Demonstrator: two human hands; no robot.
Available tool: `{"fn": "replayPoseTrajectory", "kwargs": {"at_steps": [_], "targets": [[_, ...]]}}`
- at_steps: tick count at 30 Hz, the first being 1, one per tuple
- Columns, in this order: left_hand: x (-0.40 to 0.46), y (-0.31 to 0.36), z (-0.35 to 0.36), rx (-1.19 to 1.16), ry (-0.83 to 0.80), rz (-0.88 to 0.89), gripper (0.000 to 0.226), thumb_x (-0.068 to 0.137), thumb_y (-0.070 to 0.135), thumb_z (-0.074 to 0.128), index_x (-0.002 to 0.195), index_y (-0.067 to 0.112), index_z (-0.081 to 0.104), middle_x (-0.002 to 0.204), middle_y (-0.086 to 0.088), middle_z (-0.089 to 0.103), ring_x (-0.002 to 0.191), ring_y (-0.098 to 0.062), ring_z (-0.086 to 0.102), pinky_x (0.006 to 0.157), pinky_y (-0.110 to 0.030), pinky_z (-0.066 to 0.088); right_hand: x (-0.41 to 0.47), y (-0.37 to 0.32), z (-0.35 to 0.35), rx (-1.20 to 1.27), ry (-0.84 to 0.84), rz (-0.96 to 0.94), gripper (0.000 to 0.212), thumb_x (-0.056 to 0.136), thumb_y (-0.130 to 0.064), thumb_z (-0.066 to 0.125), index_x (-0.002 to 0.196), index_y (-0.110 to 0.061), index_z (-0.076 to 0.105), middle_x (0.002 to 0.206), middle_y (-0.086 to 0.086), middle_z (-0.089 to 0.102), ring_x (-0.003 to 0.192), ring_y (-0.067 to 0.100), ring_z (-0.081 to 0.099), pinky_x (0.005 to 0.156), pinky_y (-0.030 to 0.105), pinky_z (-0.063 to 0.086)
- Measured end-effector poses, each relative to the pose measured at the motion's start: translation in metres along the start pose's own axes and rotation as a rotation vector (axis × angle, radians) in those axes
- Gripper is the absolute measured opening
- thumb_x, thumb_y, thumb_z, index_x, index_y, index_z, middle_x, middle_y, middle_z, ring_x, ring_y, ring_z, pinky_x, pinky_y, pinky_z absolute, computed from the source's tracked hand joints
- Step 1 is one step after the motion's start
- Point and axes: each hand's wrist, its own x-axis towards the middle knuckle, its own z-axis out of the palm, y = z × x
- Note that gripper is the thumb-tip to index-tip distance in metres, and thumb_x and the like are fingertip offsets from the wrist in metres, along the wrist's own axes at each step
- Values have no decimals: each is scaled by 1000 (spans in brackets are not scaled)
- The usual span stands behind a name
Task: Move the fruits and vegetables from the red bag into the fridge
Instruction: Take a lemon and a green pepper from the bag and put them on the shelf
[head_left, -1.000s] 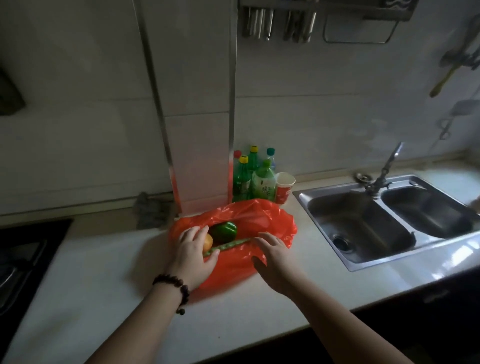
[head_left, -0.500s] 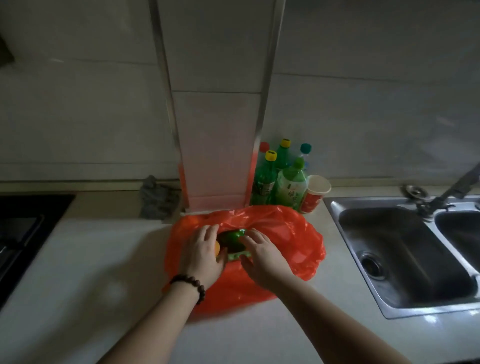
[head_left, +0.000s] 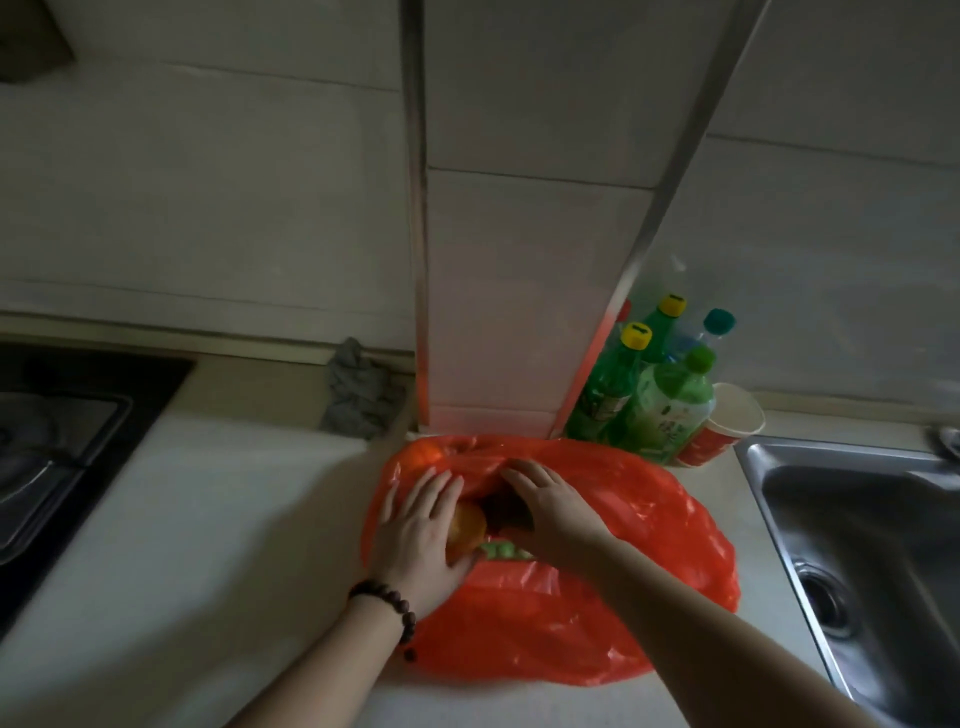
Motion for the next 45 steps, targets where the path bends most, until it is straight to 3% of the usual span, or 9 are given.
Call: {"fn": "replayPoseTrajectory", "kwargs": {"at_steps": [3, 5, 7, 11, 17, 21, 26, 35, 45], "targets": [[-12, 14, 4, -54, 218, 78, 62, 75, 46, 62, 129, 17, 49, 130, -2, 54, 125, -23, 43, 101, -46, 43, -4, -1, 0, 33, 194, -78, 64, 85, -41, 62, 140, -18, 39, 144, 6, 40, 132, 28, 37, 108, 41, 36], [-18, 27, 7, -34, 259, 115, 51, 78, 42, 58, 122, 18, 54, 124, -1, 57, 119, -21, 47, 98, -41, 45, -11, -1, 2, 40, 273, -152, 52, 83, -38, 62, 129, -18, 49, 129, 3, 50, 115, 26, 48, 96, 40, 45], [-20, 30, 15, 32, 182, 89, 53, 73, 46, 63, 118, 18, 59, 120, -1, 60, 114, -21, 53, 95, -38, 48, -14, 4, 6, 17, 238, -190, 50, 81, -37, 62, 126, -20, 50, 124, 0, 51, 110, 24, 49, 92, 39, 47], [-16, 23, 25, 71, 44, -68, 71, 60, 51, 75, 120, 18, 58, 123, -5, 59, 108, -27, 59, 86, -40, 52, -1, 15, 4, -15, 96, -165, 64, 82, -38, 62, 139, -22, 40, 139, 1, 42, 122, 25, 39, 105, 40, 37], [-7, 30, 29, 18, -46, -191, 77, 82, 50, 57, 146, 27, 20, 151, -3, 22, 136, -25, 27, 111, -40, 26, 25, 17, -1, -26, -39, -143, 84, 78, -54, 64, 146, -24, 26, 148, 3, 29, 130, 27, 31, 110, 40, 32], [-3, 35, 32, 59, -46, -229, 80, 82, 51, 57, 147, 28, 15, 152, -1, 25, 139, -21, 24, 112, -38, 19, 25, 22, 5, 45, -145, -64, 98, 69, -57, 72, 147, -26, 21, 147, 5, 33, 130, 29, 34, 106, 42, 37], [-1, 41, 28, -15, -26, -307, 74, 82, 43, 62, 145, 24, 26, 145, -3, 38, 131, -24, 37, 108, -35, 27, 15, 25, 6, 22, -157, -32, 111, 66, -53, 78, 149, -22, 11, 147, 8, 33, 131, 30, 35, 104, 43, 39], [-23, 77, -23, -167, 344, -453, 69, 74, 51, 69, 131, 20, 46, 114, -5, 61, 98, -26, 60, 76, -35, 51, -24, 15, -35, 192, 123, -138, 91, 71, -50, 74, 143, -17, 28, 137, 4, 43, 123, 26, 43, 99, 36, 41], [-79, 91, -89, -161, 571, -602, 65, 73, 47, 71, 127, 22, 46, 113, -3, 58, 99, -23, 57, 75, -32, 50, -63, -35, -88, 307, 247, -349, 85, 68, -47, 77, 137, -18, 36, 126, 1, 43, 118, 23, 44, 95, 33, 42]]}}
